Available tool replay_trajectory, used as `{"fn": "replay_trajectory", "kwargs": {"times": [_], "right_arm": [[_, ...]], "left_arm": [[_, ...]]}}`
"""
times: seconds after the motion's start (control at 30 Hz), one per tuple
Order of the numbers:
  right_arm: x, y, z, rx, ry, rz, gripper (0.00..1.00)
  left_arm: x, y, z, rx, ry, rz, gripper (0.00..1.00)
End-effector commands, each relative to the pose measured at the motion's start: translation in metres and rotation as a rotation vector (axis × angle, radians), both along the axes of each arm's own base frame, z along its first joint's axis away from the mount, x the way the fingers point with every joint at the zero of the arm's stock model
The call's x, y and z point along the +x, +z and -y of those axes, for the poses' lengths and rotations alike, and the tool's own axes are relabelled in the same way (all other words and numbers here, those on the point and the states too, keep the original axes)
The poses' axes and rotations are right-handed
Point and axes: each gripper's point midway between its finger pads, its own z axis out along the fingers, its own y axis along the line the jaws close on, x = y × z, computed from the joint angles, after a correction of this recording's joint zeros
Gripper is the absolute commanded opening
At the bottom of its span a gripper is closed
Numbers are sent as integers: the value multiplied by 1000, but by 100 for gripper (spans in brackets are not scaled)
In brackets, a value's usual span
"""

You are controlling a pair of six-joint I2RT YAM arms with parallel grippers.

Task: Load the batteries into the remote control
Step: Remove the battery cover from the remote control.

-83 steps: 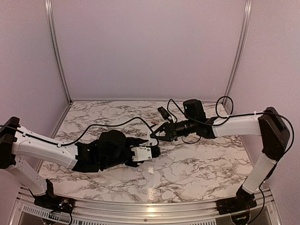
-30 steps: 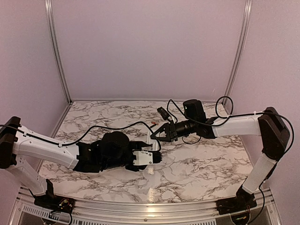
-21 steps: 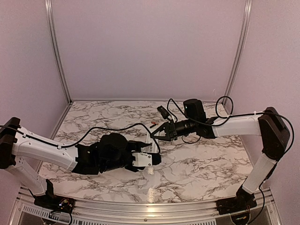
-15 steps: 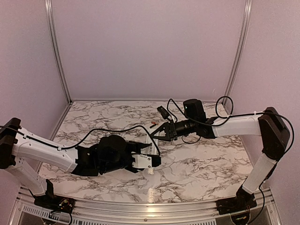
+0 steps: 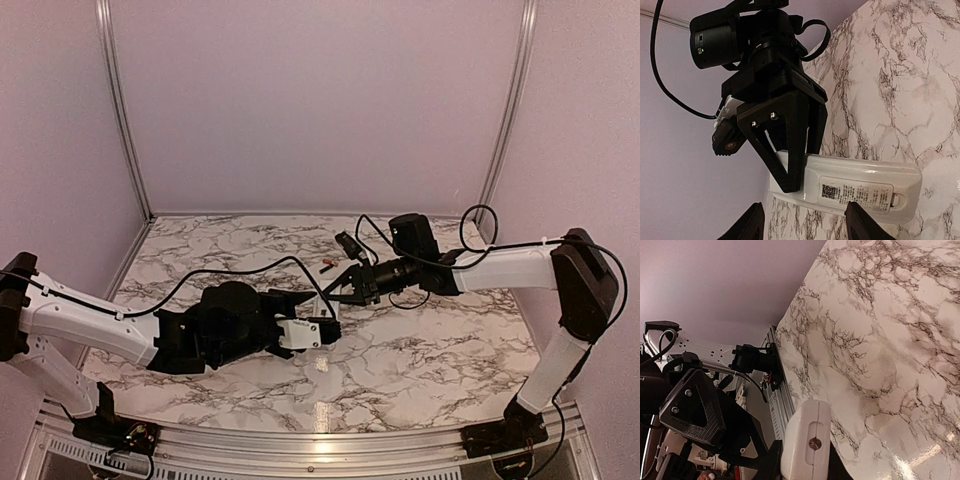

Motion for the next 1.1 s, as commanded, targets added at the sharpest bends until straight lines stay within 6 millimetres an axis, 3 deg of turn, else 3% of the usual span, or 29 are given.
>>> {"fn": "replay_trajectory", "kwargs": {"times": [0.0,0.3,0.57,1.07], "right_arm": [[6,6,0,9,-1,-1,0],[-1,18,-2,39,32,16,0],[-6,23,-3,46,45,28,0],[-16,29,-7,57,80,48,0]], "left_arm": [[-5,5,0,-8,-14,-10,60],[-17,-18,12,41,-76,-143,69],[-18,-29,19,74,-88,-172,69],[-11,-40,10,94,-49,-198,68]]}}
